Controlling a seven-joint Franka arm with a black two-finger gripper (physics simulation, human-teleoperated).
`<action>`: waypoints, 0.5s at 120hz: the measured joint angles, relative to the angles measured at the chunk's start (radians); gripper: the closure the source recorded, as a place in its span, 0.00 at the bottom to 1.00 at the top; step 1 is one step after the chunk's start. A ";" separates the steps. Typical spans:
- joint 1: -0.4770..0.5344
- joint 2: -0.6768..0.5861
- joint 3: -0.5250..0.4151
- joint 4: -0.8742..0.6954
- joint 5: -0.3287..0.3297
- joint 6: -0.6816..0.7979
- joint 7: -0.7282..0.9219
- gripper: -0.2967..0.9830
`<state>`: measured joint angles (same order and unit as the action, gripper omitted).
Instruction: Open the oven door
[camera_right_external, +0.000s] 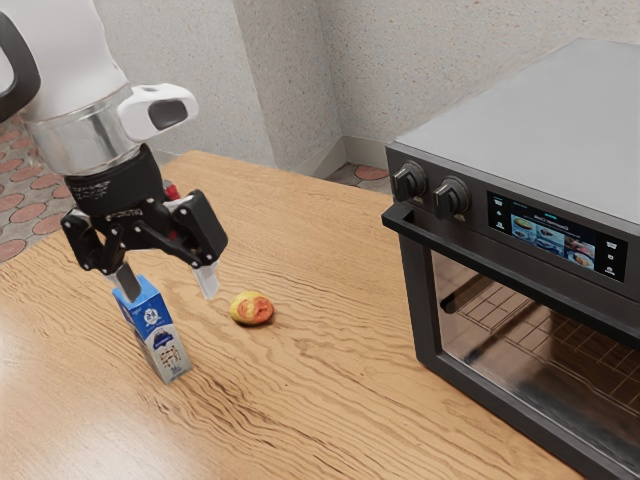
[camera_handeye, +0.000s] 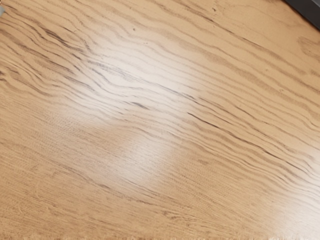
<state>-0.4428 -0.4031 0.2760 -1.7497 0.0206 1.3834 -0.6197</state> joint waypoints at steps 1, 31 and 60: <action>-0.001 -0.002 0.000 -0.004 0.000 0.001 -0.004 0.23; 0.006 -0.134 -0.088 -0.270 -0.011 0.322 -0.105 0.23; -0.131 -0.131 -0.098 -0.397 -0.087 0.723 -0.218 0.23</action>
<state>-0.5734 -0.5336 0.1779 -2.1466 -0.0665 2.1063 -0.8373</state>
